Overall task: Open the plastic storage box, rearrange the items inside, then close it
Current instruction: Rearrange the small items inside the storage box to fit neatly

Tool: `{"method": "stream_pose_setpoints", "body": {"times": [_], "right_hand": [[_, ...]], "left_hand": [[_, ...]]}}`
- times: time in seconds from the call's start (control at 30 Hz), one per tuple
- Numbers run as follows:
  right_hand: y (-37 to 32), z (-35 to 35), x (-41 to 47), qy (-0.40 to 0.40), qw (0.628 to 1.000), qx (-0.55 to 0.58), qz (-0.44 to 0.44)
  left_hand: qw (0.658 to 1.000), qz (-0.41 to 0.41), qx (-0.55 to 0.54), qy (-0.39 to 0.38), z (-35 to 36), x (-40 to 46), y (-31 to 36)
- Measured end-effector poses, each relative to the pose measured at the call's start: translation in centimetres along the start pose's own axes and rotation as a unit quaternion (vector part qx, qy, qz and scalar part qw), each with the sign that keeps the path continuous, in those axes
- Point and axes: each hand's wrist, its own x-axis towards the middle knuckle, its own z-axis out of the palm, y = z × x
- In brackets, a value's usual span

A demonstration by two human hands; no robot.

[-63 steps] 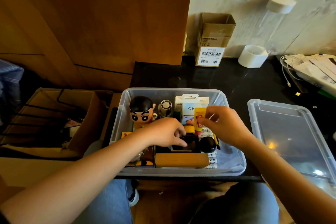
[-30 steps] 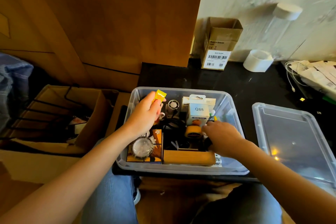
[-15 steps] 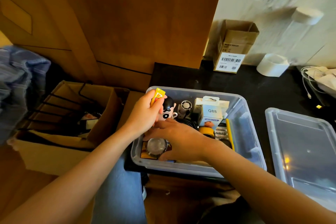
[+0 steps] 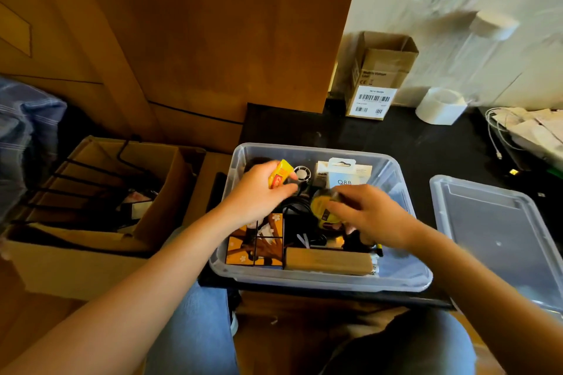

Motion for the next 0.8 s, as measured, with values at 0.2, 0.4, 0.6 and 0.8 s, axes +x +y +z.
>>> {"method": "stream_pose_setpoints", "body": {"times": [0.2,0.4,0.6,0.8], "right_hand": [[2.0,-1.1,-0.5,0.044,0.992,0.085,0.087],[3.0,-1.6,-1.0,0.117,0.993,0.007,0.032],[5.2,-2.5,-0.5,0.164,0.967,-0.186,0.059],[5.3,-1.3,0.5,0.063,0.965,-0.231,0.102]], "left_hand": [[0.991,-0.010,0.002,-0.135,2.5,0.9,1.9],[0.993,0.001,0.051,-0.109,4.3,2.6,2.3],[0.990,-0.016,0.106,-0.097,4.8,3.9,1.5],[0.973,-0.029,0.194,-0.125,4.9,5.0,0.3]]}}
